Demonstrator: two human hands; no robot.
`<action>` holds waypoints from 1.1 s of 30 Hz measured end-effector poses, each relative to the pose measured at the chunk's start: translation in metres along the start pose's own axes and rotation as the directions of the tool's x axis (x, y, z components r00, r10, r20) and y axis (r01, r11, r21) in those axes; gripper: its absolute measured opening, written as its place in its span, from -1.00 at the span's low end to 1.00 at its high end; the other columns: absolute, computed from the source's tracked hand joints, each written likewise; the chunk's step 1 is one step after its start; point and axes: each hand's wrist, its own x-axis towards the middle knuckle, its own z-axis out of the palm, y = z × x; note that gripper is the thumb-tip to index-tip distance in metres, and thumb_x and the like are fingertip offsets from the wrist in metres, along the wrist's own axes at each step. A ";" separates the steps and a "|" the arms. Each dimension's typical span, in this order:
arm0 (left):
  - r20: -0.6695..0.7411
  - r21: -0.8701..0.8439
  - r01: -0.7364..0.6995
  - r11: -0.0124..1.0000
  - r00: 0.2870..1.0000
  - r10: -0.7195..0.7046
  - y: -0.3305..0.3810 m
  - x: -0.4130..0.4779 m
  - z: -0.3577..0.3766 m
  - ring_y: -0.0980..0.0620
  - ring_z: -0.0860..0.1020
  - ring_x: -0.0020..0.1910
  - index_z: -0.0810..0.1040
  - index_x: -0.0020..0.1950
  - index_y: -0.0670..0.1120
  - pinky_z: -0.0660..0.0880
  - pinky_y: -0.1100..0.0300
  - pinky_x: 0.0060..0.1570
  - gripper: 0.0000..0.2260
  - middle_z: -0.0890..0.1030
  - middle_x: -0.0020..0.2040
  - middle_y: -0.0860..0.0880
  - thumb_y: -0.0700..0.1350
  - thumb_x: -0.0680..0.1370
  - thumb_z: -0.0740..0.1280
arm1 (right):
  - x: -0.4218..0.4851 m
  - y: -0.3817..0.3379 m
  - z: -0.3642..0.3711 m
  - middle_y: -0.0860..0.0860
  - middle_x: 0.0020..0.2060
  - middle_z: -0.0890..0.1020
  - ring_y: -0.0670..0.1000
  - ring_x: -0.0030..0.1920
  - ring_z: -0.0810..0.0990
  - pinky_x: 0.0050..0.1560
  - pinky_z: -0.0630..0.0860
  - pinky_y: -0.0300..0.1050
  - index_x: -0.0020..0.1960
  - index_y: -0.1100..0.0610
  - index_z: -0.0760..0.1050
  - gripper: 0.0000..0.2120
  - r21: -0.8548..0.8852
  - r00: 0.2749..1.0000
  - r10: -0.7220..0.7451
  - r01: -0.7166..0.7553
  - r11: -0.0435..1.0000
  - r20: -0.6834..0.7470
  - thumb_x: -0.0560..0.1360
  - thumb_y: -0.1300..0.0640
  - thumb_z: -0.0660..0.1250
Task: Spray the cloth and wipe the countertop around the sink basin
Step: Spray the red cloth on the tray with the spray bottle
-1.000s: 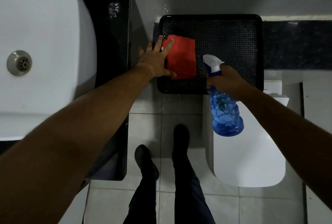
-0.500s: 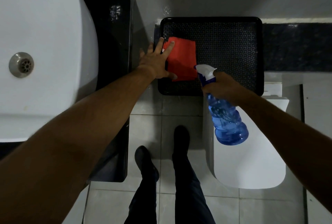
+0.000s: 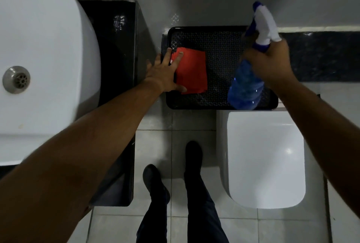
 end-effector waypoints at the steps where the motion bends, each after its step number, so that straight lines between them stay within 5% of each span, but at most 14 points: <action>1: 0.000 0.005 0.000 1.000 1.000 0.000 0.000 0.000 0.000 -0.26 -0.14 0.61 -0.32 0.57 0.22 -0.04 -0.40 0.47 0.19 -0.26 0.64 -0.06 0.46 0.25 0.44 | 0.005 -0.001 -0.001 -0.05 -0.36 0.50 -0.20 -0.36 0.48 -0.30 0.47 -0.27 -0.13 0.09 0.48 -0.84 0.026 0.998 -0.050 0.050 0.998 -0.028 0.34 0.27 0.36; 7: 0.005 0.018 0.006 1.000 1.000 -0.006 0.001 0.000 -0.001 -0.25 -0.14 0.61 -0.34 0.57 0.22 -0.03 -0.40 0.48 0.20 -0.26 0.64 -0.06 0.47 0.25 0.44 | 0.020 0.009 0.010 -0.01 -0.15 0.57 -0.03 -0.19 0.58 -0.09 0.56 -0.20 0.27 0.20 0.43 -0.62 0.070 0.976 -0.200 0.206 0.976 -0.079 0.46 0.32 0.32; 13: 0.004 0.013 0.009 1.000 1.000 -0.009 0.000 0.002 0.001 -0.26 -0.14 0.61 -0.35 0.56 0.24 -0.04 -0.39 0.47 0.20 -0.27 0.64 -0.05 0.47 0.24 0.45 | 0.024 0.019 0.019 0.00 0.03 0.60 -0.04 0.00 0.61 0.09 0.59 -0.11 0.31 0.13 0.41 -0.58 0.082 0.981 -0.135 0.147 0.986 -0.136 0.47 0.16 0.38; 17: 0.007 -0.001 0.006 1.000 1.000 -0.006 0.001 0.002 0.001 -0.27 -0.13 0.61 -0.35 0.56 0.24 -0.03 -0.39 0.47 0.20 -0.27 0.64 -0.05 0.46 0.24 0.45 | 0.019 0.025 0.016 0.07 0.17 0.54 -0.03 0.16 0.56 0.22 0.56 -0.07 0.36 0.00 0.30 -0.36 0.052 0.987 -0.098 0.106 0.993 -0.128 0.39 -0.05 0.51; 19: 0.004 -0.007 0.005 1.000 1.000 -0.005 0.001 0.001 0.001 -0.28 -0.13 0.61 -0.34 0.56 0.24 -0.01 -0.40 0.47 0.19 -0.28 0.64 -0.05 0.44 0.26 0.46 | -0.002 0.035 0.014 0.04 0.21 0.46 0.00 0.23 0.49 0.27 0.50 -0.02 0.37 0.01 0.26 -0.29 -0.029 0.960 -0.127 0.124 0.992 -0.248 0.36 -0.13 0.53; 21: -0.002 -0.017 0.003 1.000 1.000 -0.003 0.001 0.000 0.002 -0.28 -0.13 0.61 -0.33 0.57 0.24 0.03 -0.39 0.47 0.18 -0.28 0.64 -0.04 0.43 0.26 0.46 | -0.033 0.048 0.021 0.13 0.07 0.45 0.12 0.08 0.48 0.10 0.49 0.15 0.25 0.18 0.34 -0.43 -0.115 0.908 -0.199 0.168 0.979 -0.368 0.42 -0.10 0.47; 24: -0.003 -0.031 0.006 1.000 1.000 -0.006 0.002 0.000 0.002 -0.28 -0.11 0.61 -0.33 0.56 0.25 0.08 -0.38 0.46 0.20 -0.27 0.64 -0.03 0.42 0.25 0.48 | -0.070 0.054 0.052 0.14 -0.08 0.53 0.12 -0.06 0.49 -0.06 0.47 0.15 0.07 0.21 0.46 -0.73 -0.308 0.943 -0.325 0.288 0.907 -0.075 0.55 0.00 0.32; 27: -0.005 -0.034 0.015 0.999 1.000 -0.015 0.002 0.000 0.002 -0.28 -0.11 0.61 -0.34 0.56 0.25 0.09 -0.38 0.46 0.20 -0.28 0.64 -0.02 0.41 0.25 0.49 | -0.056 0.049 0.090 0.19 0.10 0.57 0.22 0.11 0.49 0.16 0.44 0.13 0.20 0.20 0.47 -0.73 -0.429 0.970 -0.168 0.228 0.874 0.173 0.59 0.07 0.22; 30: -0.004 -0.036 0.014 0.999 1.000 -0.014 0.002 -0.001 0.003 -0.27 -0.10 0.61 -0.34 0.56 0.25 0.09 -0.38 0.45 0.19 -0.28 0.64 -0.02 0.41 0.26 0.49 | -0.021 0.042 0.117 0.27 0.29 0.46 0.30 0.30 0.40 0.34 0.35 0.21 0.38 0.26 0.31 -0.54 -0.416 0.974 0.184 -0.114 0.902 0.131 0.58 0.05 0.21; 33: -0.011 -0.020 0.012 1.000 1.000 -0.013 0.004 -0.002 0.001 -0.26 -0.10 0.61 -0.32 0.57 0.23 0.09 -0.36 0.45 0.19 -0.26 0.64 -0.05 0.43 0.26 0.47 | 0.004 0.040 0.133 0.26 0.29 0.46 0.30 0.30 0.42 0.30 0.42 0.22 0.34 0.26 0.33 -0.50 -0.413 0.914 0.385 -0.305 0.858 0.125 0.51 0.00 0.27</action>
